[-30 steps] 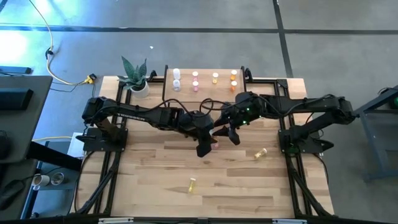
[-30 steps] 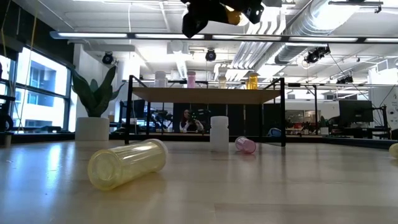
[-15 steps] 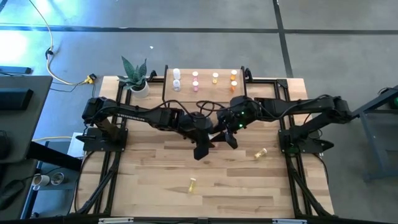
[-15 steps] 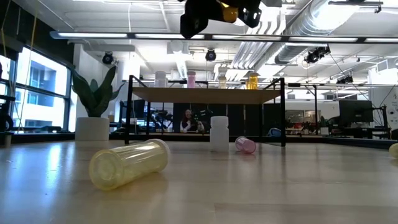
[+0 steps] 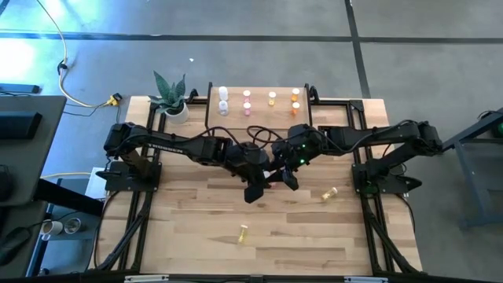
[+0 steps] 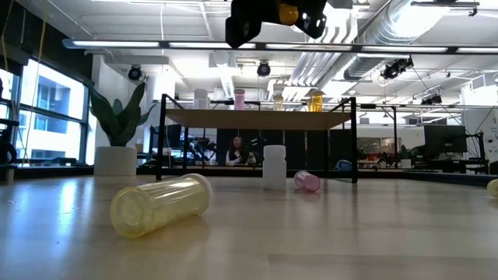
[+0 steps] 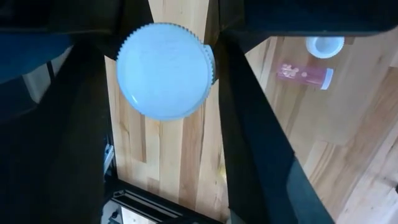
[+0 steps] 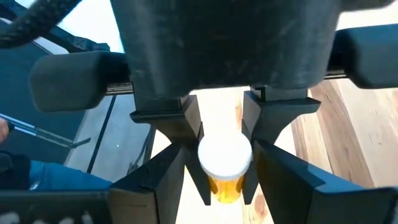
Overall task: Pick and place medicine bottles onto shelf by color
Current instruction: Put the orange pill bottle aligned with the other orange pill bottles on the shelf
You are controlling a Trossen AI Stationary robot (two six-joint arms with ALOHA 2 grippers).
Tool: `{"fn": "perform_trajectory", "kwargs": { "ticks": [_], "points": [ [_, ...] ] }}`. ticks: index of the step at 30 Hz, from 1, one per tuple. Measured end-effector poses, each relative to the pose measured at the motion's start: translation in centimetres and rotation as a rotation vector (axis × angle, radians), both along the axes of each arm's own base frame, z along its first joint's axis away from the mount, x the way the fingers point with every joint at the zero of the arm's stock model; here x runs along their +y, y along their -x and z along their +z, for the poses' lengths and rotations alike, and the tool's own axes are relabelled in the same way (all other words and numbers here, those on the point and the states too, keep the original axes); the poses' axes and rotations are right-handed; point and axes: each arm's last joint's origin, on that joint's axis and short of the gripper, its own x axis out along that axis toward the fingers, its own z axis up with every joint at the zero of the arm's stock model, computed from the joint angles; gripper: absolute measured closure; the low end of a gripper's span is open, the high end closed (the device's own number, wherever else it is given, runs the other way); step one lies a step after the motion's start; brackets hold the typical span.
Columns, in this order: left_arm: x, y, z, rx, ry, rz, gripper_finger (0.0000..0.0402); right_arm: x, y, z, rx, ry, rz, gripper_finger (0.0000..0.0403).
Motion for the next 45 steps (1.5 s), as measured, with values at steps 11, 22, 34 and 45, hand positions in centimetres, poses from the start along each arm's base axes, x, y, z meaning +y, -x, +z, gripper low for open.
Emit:
{"fn": "perform_trajectory", "kwargs": {
  "ticks": [11,22,34,45],
  "points": [
    [0.00,-0.01,0.02,-0.002,-0.001,0.000,0.0307,0.00,-0.02,-0.01,0.002,-0.007,-0.004,0.0227],
    [0.05,-0.03,0.06,-0.006,-0.011,0.007,0.0307,-0.01,-0.03,-0.04,0.002,-0.004,-0.004,0.0293],
    [0.07,-0.03,0.06,-0.006,-0.012,0.011,0.0306,-0.01,0.02,-0.11,0.009,0.003,0.000,0.0300],
    [0.10,-0.02,0.10,-0.008,-0.013,0.015,0.0221,-0.02,0.08,-0.27,0.026,0.007,-0.005,0.0301]
  ]
}}
